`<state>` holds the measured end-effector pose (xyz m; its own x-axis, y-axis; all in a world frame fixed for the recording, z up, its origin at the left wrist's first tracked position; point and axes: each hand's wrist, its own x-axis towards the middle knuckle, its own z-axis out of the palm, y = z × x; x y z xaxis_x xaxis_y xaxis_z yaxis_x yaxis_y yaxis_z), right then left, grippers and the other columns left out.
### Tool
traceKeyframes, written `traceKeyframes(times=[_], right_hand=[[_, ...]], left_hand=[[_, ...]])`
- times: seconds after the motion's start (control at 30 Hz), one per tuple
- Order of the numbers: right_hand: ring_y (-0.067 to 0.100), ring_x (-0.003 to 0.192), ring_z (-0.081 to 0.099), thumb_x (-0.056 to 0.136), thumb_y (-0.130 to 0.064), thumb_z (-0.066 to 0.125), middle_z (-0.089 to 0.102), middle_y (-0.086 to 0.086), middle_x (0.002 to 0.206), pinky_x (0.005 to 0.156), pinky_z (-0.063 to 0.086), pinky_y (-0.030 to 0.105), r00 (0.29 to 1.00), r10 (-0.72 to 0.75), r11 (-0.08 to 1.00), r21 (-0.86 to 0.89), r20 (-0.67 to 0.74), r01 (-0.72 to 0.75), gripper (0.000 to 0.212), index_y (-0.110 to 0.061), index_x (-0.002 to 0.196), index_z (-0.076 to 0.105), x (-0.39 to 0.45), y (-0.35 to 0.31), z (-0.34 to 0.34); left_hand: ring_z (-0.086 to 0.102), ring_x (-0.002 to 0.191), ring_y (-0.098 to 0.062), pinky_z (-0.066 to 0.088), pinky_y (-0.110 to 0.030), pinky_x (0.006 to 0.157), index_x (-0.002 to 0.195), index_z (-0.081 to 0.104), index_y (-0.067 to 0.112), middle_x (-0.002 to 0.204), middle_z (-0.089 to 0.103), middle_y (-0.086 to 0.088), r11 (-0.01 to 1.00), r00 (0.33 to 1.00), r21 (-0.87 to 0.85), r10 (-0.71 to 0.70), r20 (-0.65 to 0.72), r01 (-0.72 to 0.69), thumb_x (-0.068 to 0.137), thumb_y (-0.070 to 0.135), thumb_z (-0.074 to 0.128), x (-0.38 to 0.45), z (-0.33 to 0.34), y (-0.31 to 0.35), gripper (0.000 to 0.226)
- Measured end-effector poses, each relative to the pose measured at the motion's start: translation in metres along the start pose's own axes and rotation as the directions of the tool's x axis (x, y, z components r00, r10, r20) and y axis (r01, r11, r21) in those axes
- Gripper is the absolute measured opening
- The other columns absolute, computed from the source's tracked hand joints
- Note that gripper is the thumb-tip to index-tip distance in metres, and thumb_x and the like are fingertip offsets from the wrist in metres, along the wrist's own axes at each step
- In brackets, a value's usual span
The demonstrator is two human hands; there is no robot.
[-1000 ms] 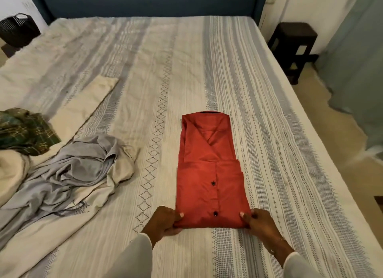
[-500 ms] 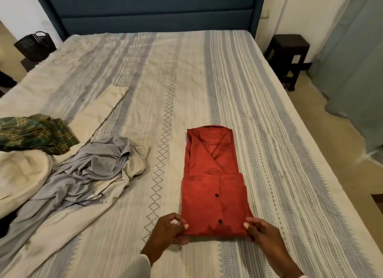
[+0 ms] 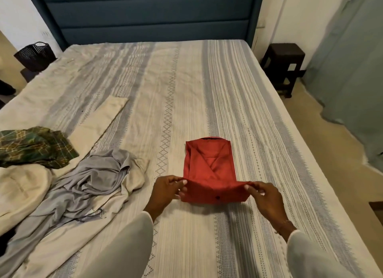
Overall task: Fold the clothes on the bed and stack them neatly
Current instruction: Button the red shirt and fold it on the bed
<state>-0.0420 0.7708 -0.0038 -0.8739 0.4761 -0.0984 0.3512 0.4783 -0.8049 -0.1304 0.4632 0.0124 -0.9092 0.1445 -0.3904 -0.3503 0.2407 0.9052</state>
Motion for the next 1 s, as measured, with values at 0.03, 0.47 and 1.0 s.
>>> traceKeyframes(times=[0.03,0.47,1.0], right_hand=[[0.014,0.087,0.061,0.086,-0.03,0.079,0.066,-0.002,0.094,0.075,0.042,0.027,1.0,-0.001,1.0,0.016,-0.02,0.002,0.015,-0.02,0.097,0.077,0.009,-0.006,0.001],[0.012,0.071,0.061,0.1,-0.039,0.059,0.066,-0.008,0.074,0.061,0.04,0.023,0.997,-0.073,0.996,0.057,-0.027,0.074,0.029,-0.016,0.084,0.064,0.165,-0.033,0.046],[0.034,0.094,0.066,0.104,-0.048,0.043,0.07,0.008,0.097,0.075,0.053,0.042,0.992,-0.059,0.982,-0.185,-0.115,0.037,0.032,-0.02,0.113,0.056,0.284,0.014,0.141]], left_hand=[[0.068,0.066,-0.023,0.054,-0.027,0.055,0.093,0.076,0.008,0.073,0.075,-0.012,0.999,0.999,0.029,0.037,-0.029,-0.036,0.092,0.015,0.072,0.009,0.0,0.005,0.008],[0.059,0.072,-0.022,0.045,-0.038,0.069,0.094,0.059,0.004,0.078,0.064,-0.004,0.919,0.901,0.338,0.309,-0.304,-0.201,0.106,0.029,0.048,0.161,0.036,0.041,0.029],[0.063,0.098,-0.036,0.043,-0.042,0.073,0.115,0.047,0.011,0.105,0.065,-0.015,0.7,0.853,0.685,0.22,-0.474,0.2,0.107,0.04,0.037,0.287,0.07,-0.003,0.032]])
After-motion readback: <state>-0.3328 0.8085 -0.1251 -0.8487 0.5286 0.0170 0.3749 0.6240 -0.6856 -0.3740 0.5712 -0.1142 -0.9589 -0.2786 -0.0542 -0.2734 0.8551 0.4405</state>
